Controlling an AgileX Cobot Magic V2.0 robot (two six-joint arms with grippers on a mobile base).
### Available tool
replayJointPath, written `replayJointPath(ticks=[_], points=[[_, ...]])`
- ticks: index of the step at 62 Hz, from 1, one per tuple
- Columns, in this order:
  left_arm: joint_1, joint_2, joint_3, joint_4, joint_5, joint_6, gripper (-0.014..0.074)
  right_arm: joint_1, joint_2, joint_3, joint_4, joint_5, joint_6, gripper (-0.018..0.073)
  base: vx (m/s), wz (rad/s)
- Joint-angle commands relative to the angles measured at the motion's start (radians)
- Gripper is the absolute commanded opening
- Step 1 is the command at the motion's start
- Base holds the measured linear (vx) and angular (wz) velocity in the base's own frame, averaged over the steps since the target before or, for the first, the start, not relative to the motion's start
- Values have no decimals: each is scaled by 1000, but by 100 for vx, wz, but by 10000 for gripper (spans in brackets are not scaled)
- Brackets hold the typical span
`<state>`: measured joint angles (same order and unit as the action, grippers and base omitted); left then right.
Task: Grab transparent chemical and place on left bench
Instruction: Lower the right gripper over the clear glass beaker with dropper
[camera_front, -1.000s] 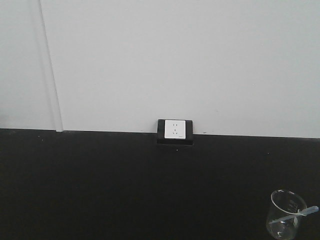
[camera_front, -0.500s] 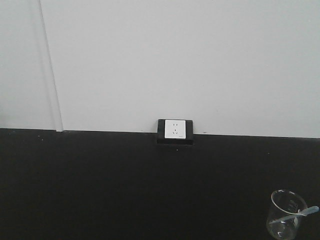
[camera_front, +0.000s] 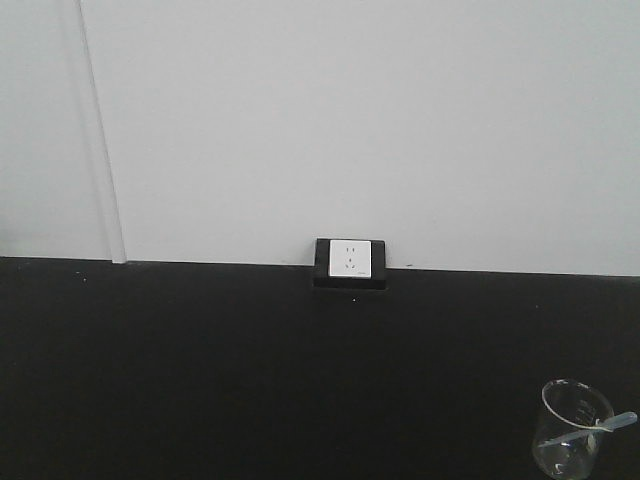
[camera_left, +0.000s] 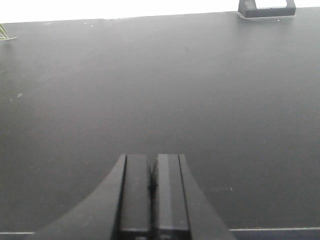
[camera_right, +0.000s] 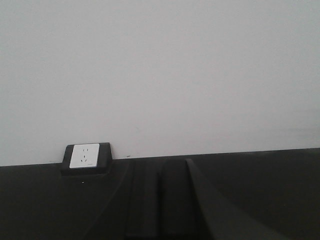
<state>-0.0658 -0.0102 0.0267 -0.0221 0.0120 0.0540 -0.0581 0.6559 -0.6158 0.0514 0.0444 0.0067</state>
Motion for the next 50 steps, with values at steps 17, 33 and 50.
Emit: replayJointPath(ticks=[17, 33, 50], points=[[-2, -19, 16, -1, -78, -8, -3, -4, 100, -69, -5, -87, -61, 130, 0, 0], [-2, -19, 16, -1, -78, -8, -3, -4, 100, -69, -4, -85, -168, 528, 0, 0], [-2, -19, 16, -1, -78, -8, -3, -4, 113, -54, 40, -201, -132, 730, 0, 0]])
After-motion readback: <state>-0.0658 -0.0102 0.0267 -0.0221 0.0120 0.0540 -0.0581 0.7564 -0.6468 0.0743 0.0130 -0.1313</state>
